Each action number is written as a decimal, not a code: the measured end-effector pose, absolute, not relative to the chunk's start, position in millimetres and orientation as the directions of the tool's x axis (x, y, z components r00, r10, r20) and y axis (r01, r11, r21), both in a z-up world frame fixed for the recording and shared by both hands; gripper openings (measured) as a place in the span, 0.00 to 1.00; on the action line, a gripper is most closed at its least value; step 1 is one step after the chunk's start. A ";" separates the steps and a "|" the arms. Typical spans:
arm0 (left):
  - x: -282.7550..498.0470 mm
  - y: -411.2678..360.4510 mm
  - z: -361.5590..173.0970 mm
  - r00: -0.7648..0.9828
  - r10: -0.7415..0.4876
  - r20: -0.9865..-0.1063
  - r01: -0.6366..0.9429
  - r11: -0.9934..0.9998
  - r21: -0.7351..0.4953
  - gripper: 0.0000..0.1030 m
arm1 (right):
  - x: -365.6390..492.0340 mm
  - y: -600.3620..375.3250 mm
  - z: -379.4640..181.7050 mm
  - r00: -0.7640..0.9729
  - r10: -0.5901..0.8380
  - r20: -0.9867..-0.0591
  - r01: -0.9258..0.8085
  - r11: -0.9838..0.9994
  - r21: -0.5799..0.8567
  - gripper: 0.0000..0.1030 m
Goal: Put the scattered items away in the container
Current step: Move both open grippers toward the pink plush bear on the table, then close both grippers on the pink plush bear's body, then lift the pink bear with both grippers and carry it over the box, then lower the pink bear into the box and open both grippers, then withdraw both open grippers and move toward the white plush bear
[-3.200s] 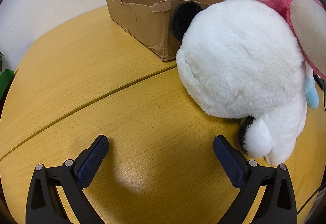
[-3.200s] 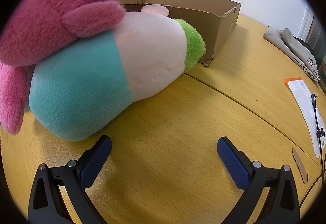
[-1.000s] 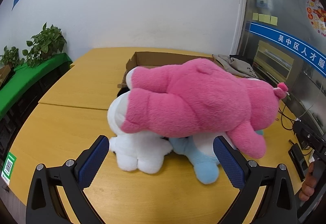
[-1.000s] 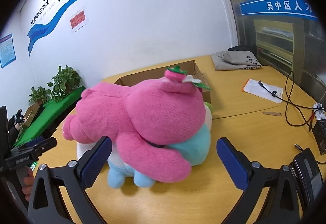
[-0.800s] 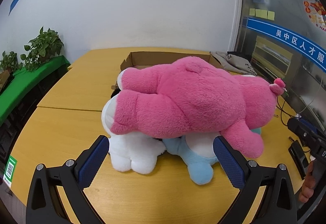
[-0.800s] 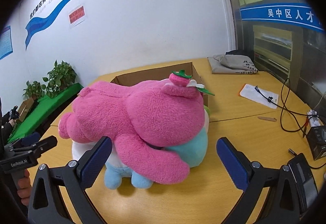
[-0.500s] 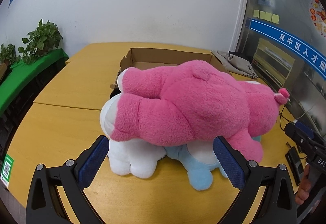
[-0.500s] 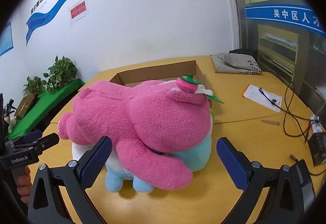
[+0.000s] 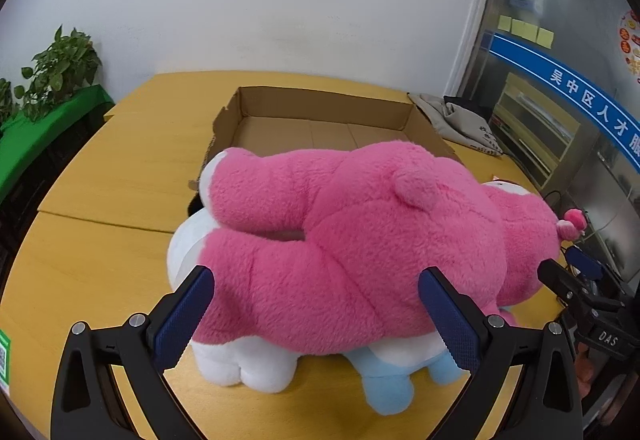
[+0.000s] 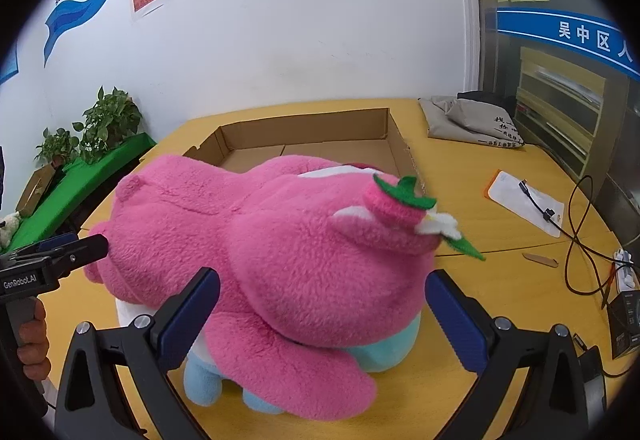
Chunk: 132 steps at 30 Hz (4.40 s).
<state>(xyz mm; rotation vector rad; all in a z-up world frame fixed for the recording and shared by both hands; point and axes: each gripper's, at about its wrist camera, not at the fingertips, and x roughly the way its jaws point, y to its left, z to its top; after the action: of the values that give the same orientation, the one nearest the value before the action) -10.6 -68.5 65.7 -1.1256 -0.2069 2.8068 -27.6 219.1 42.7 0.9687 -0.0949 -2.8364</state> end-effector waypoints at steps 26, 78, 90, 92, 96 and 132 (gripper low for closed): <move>-59.8 -46.2 48.7 -0.612 0.412 -0.675 -0.312 -0.910 -0.272 0.44 | -82.9 247.6 5.8 -0.740 -0.341 -0.580 0.238 -0.939 0.250 0.67; -305.3 -35.6 94.5 -0.678 0.139 -0.722 -0.156 -0.987 -0.043 0.74 | -326.9 250.0 36.8 -0.739 -0.161 -0.654 0.036 -0.979 0.201 0.86; -97.8 -14.0 113.8 -0.828 0.013 -0.561 -0.031 -0.999 0.022 1.00 | -155.8 203.4 59.6 -0.812 -0.046 -0.582 0.035 -0.999 0.029 0.87; -82.9 -11.8 112.6 -0.832 0.020 -0.554 -0.028 -1.000 0.006 1.00 | -139.8 196.3 65.8 -0.820 -0.044 -0.571 0.049 -0.999 0.006 0.87; -64.5 -8.3 113.8 -0.841 -0.002 -0.542 -0.013 -1.000 0.023 1.00 | -113.8 185.8 76.3 -0.842 -0.033 -0.538 0.064 -0.997 -0.038 0.87; -36.5 -29.3 99.9 -0.821 0.066 -0.568 -0.022 -0.996 -0.084 1.00 | -85.5 171.2 68.6 -0.833 -0.031 -0.552 0.078 -0.995 -0.061 0.87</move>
<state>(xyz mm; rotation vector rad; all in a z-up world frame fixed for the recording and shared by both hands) -36.5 -29.3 99.9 -0.9245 -0.1140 2.9519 -85.5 171.2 68.6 0.8864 0.1244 -2.9519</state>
